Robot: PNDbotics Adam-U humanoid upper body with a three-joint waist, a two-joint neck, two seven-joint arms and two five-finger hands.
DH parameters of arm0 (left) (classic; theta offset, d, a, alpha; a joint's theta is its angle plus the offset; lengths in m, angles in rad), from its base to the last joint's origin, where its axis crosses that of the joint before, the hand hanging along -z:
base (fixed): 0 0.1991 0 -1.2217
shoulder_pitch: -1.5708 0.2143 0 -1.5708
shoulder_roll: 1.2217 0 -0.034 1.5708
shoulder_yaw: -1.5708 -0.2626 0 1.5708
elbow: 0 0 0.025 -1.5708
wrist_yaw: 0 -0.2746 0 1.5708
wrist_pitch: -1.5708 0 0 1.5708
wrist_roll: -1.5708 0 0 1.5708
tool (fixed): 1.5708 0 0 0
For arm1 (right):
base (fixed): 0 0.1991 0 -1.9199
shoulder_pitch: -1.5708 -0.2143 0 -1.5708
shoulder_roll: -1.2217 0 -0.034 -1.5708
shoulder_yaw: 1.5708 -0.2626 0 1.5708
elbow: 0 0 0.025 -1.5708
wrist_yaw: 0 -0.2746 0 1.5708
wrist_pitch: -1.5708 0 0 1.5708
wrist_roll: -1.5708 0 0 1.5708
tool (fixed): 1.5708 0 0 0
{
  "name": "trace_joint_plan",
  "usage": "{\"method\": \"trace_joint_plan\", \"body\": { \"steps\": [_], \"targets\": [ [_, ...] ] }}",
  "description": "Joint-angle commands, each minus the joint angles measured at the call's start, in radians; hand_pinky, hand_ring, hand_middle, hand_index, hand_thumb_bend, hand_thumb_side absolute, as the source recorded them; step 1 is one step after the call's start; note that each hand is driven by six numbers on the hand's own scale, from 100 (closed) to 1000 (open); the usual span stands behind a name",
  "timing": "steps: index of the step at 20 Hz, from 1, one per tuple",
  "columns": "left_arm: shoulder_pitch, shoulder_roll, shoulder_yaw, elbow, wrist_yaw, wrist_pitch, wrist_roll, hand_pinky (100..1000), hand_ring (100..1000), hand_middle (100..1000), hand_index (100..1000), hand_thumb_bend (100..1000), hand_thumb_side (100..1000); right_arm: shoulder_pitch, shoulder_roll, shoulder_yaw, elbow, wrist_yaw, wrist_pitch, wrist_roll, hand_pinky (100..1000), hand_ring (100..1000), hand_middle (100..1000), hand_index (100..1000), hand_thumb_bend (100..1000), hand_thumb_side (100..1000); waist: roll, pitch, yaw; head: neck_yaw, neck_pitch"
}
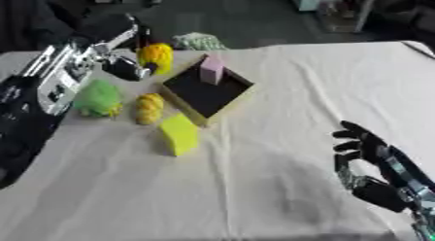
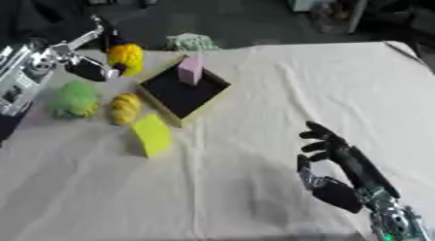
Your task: Pick up objects on the table and place them in the box.
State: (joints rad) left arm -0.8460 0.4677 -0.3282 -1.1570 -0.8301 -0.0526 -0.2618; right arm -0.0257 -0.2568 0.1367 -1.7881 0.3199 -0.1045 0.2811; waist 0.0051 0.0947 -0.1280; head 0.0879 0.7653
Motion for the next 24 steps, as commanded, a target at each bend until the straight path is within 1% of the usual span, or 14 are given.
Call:
{"method": "trace_joint_plan", "body": {
  "steps": [1,3,4,7,10,13,15,16,18,19,20,21,23,24],
  "targets": [
    [-0.043,-0.037,0.015,0.065,-0.052,-0.021,0.048,603,526,508,667,272,148,-0.014,-0.006,0.004,-0.014,-0.012,-0.003,0.009,696,769,832,1000,100,295,0.0,-0.006,-0.009,0.011,0.005],
    [-0.054,-0.063,0.019,0.097,-0.07,-0.031,0.069,600,526,509,668,299,159,-0.019,-0.007,0.005,-0.015,-0.015,-0.003,0.011,696,769,832,1000,100,292,0.0,0.001,-0.019,0.015,0.005],
    [-0.059,-0.076,0.021,0.112,-0.079,-0.033,0.08,600,527,509,670,281,149,-0.022,-0.007,0.006,-0.015,-0.016,-0.003,0.012,696,769,832,1000,100,293,0.0,0.004,-0.024,0.017,0.005],
    [-0.069,-0.111,0.021,0.154,-0.108,-0.037,0.118,610,537,521,682,295,155,-0.029,-0.006,0.009,-0.017,-0.019,-0.004,0.015,696,769,832,1000,100,293,0.0,0.012,-0.037,0.021,0.005],
    [-0.073,-0.135,0.023,0.187,-0.136,-0.039,0.146,608,540,523,684,304,154,-0.035,-0.006,0.01,-0.018,-0.02,-0.004,0.018,696,769,832,1000,100,290,0.0,0.019,-0.048,0.024,0.005],
    [-0.075,-0.15,0.023,0.206,-0.151,-0.038,0.165,618,562,545,707,341,166,-0.038,-0.007,0.01,-0.018,-0.021,-0.004,0.019,697,769,832,1000,100,290,-0.002,0.023,-0.056,0.027,0.005],
    [-0.075,-0.156,0.022,0.212,-0.158,-0.037,0.174,628,577,561,723,387,184,-0.039,-0.007,0.009,-0.018,-0.022,-0.004,0.019,697,769,832,1000,100,289,-0.003,0.025,-0.059,0.028,0.005],
    [-0.075,-0.158,0.021,0.214,-0.162,-0.037,0.179,637,594,583,744,453,217,-0.04,-0.006,0.009,-0.018,-0.022,-0.004,0.019,697,769,832,1000,100,287,-0.003,0.025,-0.06,0.028,0.005],
    [-0.075,-0.159,0.02,0.213,-0.169,-0.038,0.187,659,614,613,780,523,264,-0.041,-0.005,0.01,-0.017,-0.022,-0.004,0.02,697,769,832,1000,100,288,-0.004,0.025,-0.061,0.029,0.005],
    [-0.075,-0.157,0.017,0.208,-0.176,-0.039,0.191,662,616,615,784,532,272,-0.041,-0.005,0.01,-0.018,-0.022,-0.004,0.02,697,769,832,1000,100,288,-0.004,0.025,-0.061,0.029,0.005],
    [-0.076,-0.152,0.014,0.2,-0.184,-0.042,0.193,679,624,627,808,617,340,-0.041,-0.004,0.009,-0.017,-0.022,-0.004,0.02,697,769,832,1000,100,287,-0.005,0.025,-0.061,0.028,0.005],
    [-0.076,-0.145,0.011,0.19,-0.191,-0.046,0.193,690,632,637,818,665,378,-0.041,-0.004,0.008,-0.017,-0.022,-0.004,0.019,697,769,832,1000,100,288,-0.005,0.025,-0.06,0.027,0.005],
    [-0.079,-0.127,0.006,0.165,-0.199,-0.058,0.18,709,649,655,833,706,413,-0.04,-0.004,0.006,-0.017,-0.02,-0.004,0.018,697,769,831,1000,100,287,-0.005,0.024,-0.058,0.025,0.005],
    [-0.081,-0.115,0.003,0.152,-0.196,-0.066,0.162,741,679,692,860,727,448,-0.04,-0.004,0.005,-0.016,-0.019,-0.004,0.017,697,769,832,1000,100,289,-0.004,0.023,-0.057,0.023,0.005]
  ]
}}
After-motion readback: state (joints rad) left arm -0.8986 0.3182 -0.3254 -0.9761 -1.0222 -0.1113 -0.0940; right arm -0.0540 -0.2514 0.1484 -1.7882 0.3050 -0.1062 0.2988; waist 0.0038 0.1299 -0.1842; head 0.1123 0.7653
